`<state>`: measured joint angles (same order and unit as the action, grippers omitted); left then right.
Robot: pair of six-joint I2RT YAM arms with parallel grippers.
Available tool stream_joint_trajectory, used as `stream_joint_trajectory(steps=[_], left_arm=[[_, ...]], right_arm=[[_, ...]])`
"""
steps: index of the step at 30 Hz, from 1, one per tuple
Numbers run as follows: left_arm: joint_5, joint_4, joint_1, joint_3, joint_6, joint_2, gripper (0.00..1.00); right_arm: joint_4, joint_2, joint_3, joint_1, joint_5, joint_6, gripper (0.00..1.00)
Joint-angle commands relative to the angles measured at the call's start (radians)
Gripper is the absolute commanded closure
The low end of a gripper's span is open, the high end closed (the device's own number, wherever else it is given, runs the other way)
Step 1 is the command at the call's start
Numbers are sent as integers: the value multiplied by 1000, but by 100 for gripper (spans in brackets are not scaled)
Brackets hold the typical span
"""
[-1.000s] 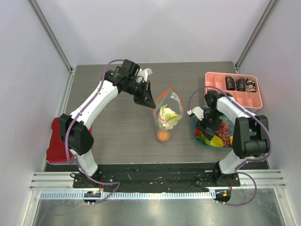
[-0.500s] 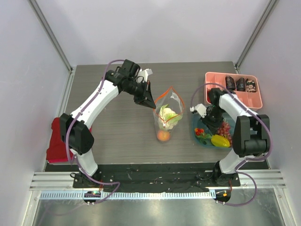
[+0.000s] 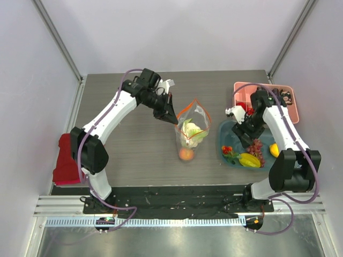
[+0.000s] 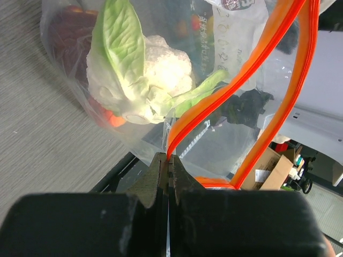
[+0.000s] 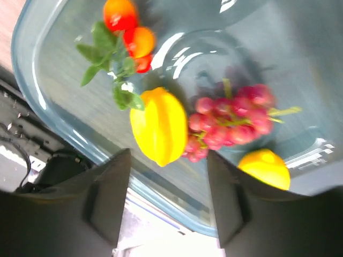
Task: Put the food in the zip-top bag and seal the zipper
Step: Pick up the fake fruit from the bin.
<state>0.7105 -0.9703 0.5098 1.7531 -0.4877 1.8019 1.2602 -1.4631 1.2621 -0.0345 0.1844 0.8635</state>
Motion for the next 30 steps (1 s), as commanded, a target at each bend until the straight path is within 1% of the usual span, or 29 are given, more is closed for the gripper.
stream_joint_trajectory(steps=[1,2,3,4,8,9,12,17,20,25,30], left_arm=[[35,4,-5,22,15,1,100],[35,4,-5,20,15,1,100],[35,8,-5,17,12,-1,100],[37,8,-5,17,12,1,100],[32,5,-5,16,17,-1,100],[32,4,-5,14,17,-3,100],[29,10,-5,5,15,-4,100],[26,12,-8,14,17,2,100],[27,13,-10,16,15,5,100],[33,10,-11,22,9,22,100],[37,4,-16,32,8,27,100]], right_arm=[[6,-12,-72,74,-71,-3,24],[-7,-25,-96,106,-85,-9,18],[-22,-35,-108,120,-98,-24,15],[-51,-48,-118,133,-129,-30,13],[-102,-129,-132,186,-180,-69,13],[-108,-159,-136,199,-224,-72,14],[-117,-212,-155,205,-270,-54,18],[-130,-241,-197,205,-310,-21,25],[-142,-249,-231,205,-333,-8,26],[-147,-263,-248,209,-330,-14,27],[-99,-200,-219,240,-313,-12,21]])
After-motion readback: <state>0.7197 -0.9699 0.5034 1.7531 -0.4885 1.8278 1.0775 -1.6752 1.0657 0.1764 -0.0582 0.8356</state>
